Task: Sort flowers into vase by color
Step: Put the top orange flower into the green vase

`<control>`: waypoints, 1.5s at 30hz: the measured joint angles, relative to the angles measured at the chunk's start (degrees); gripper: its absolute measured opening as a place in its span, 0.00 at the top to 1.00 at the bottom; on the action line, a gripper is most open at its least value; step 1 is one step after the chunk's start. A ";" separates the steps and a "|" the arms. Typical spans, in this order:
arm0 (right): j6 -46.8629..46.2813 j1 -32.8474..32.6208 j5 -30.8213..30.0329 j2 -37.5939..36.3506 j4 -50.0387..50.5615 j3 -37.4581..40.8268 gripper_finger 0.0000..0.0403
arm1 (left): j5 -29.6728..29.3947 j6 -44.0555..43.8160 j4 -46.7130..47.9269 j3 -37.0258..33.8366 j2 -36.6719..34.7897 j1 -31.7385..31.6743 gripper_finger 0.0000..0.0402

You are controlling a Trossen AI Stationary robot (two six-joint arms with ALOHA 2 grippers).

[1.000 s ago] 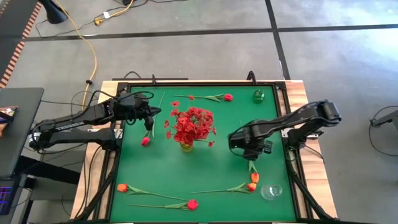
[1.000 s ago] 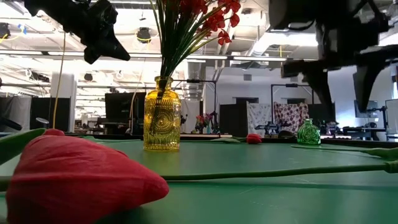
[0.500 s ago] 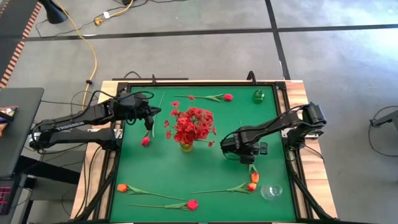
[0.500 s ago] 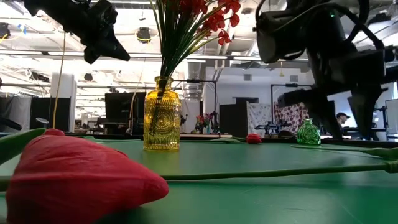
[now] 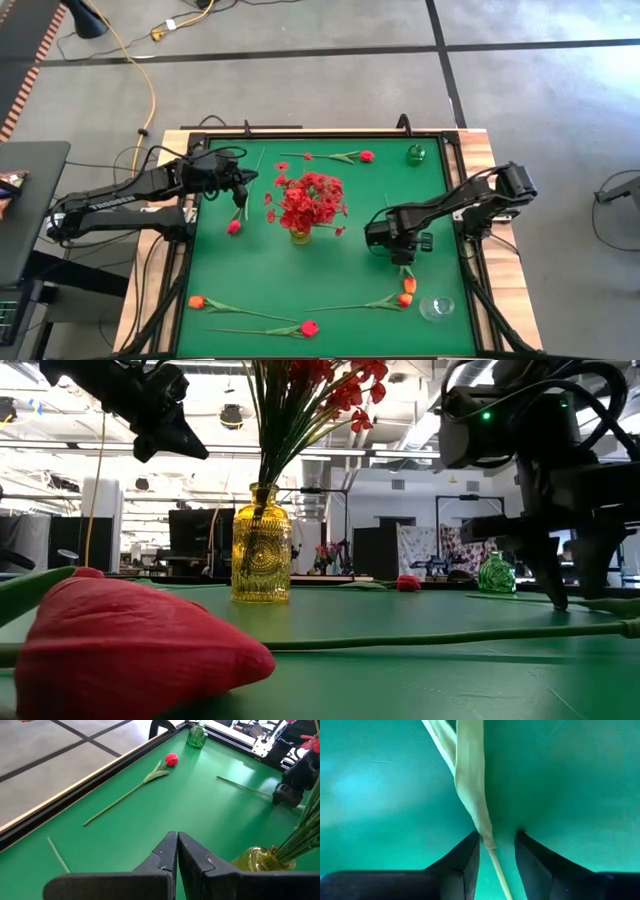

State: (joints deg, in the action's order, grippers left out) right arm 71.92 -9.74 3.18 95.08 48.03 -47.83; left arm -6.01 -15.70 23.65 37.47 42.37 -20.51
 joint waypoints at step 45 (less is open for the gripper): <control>-59.90 26.59 -25.84 -58.23 -28.21 1.85 0.96 | -0.91 -0.59 -4.62 -0.02 0.01 0.00 1.00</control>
State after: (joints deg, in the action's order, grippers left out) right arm 12.02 16.85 -22.66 36.85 19.82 -45.98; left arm -6.92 -16.29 19.02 37.45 42.38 -20.51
